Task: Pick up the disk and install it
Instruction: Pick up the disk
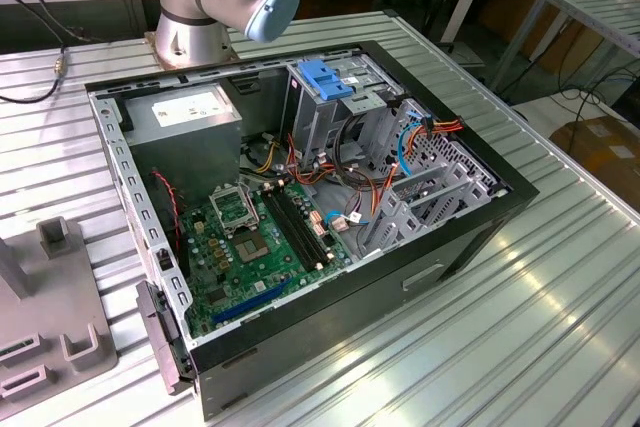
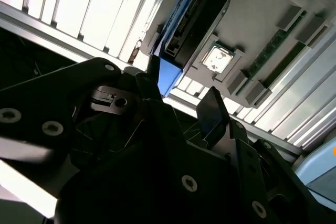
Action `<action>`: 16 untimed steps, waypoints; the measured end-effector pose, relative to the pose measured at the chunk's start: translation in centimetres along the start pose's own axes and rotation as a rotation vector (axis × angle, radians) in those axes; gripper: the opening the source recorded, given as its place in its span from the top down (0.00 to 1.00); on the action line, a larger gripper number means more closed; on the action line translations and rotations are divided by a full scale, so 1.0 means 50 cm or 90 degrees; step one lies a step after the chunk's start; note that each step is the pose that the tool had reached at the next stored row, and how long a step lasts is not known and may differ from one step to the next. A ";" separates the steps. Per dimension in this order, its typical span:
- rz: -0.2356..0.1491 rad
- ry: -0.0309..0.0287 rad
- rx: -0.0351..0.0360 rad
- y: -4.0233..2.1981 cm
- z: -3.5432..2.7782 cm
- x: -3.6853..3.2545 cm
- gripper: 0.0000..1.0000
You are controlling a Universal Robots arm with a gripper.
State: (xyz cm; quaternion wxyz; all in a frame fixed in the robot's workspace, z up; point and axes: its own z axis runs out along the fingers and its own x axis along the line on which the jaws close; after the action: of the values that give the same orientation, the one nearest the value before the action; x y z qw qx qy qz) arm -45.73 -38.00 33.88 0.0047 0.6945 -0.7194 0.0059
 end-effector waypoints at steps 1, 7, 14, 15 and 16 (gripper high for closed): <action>0.000 0.0000 0.0000 0.000 0.002 -0.001 0.44; 0.000 -0.0003 0.0001 0.003 0.018 -0.005 0.44; 0.000 -0.0033 -0.0001 0.008 0.032 -0.005 0.44; 0.000 -0.0041 -0.0001 0.008 0.037 -0.006 0.44; 0.000 -0.0053 -0.0002 0.008 0.041 -0.006 0.44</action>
State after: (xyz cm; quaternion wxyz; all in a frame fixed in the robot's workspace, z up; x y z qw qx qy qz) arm -46.10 -37.74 31.82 0.0017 0.6945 -0.7195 0.0029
